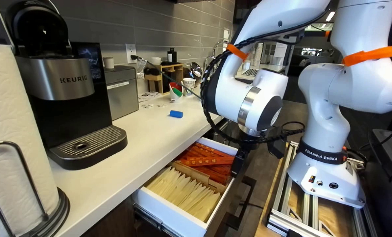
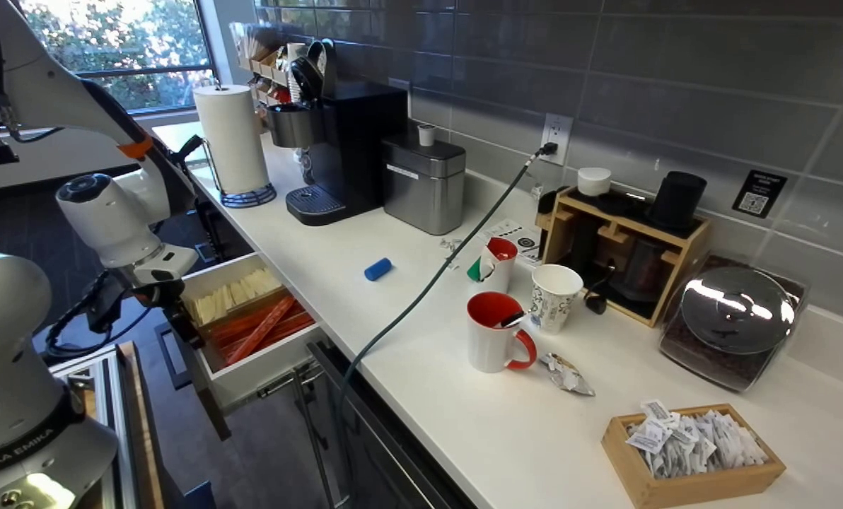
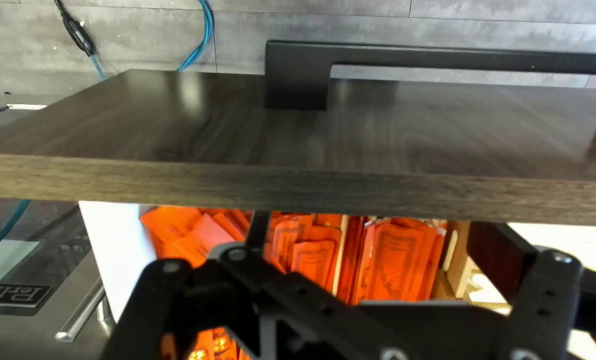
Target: Put the orange item in the drawer and close the drawer
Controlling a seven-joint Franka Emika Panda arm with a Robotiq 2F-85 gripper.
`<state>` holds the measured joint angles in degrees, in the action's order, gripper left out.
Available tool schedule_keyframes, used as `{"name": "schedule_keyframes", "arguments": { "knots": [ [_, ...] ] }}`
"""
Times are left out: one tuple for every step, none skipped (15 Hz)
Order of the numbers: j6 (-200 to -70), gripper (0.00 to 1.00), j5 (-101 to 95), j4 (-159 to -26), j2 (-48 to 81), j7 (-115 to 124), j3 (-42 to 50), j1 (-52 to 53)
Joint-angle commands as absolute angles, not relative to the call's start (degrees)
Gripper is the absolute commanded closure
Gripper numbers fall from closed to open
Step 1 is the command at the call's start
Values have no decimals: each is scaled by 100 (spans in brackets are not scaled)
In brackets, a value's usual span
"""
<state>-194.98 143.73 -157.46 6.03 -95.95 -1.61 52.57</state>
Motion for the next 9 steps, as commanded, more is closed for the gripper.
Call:
{"name": "schedule_keyframes", "arguments": {
  "knots": [
    [-19498,0,14372,-15741,615,-9595,-279,5124],
    [-19498,0,14372,-15741,614,-9599,-241,5145],
    [-19498,0,14372,-15740,614,-9599,-214,5165],
    [-19498,0,14372,-15740,614,-9599,-205,5175],
    [-19384,0,14372,-15706,531,-9477,-256,5139],
    [-19582,0,14372,-15691,290,-9251,-201,5188],
    [-19692,0,14372,-15775,-143,-8958,-172,5227],
    [-19882,0,14372,-15827,-462,-8715,-208,5263],
    [-20048,0,14371,-15822,-694,-8501,-242,5270]
  ]
}}
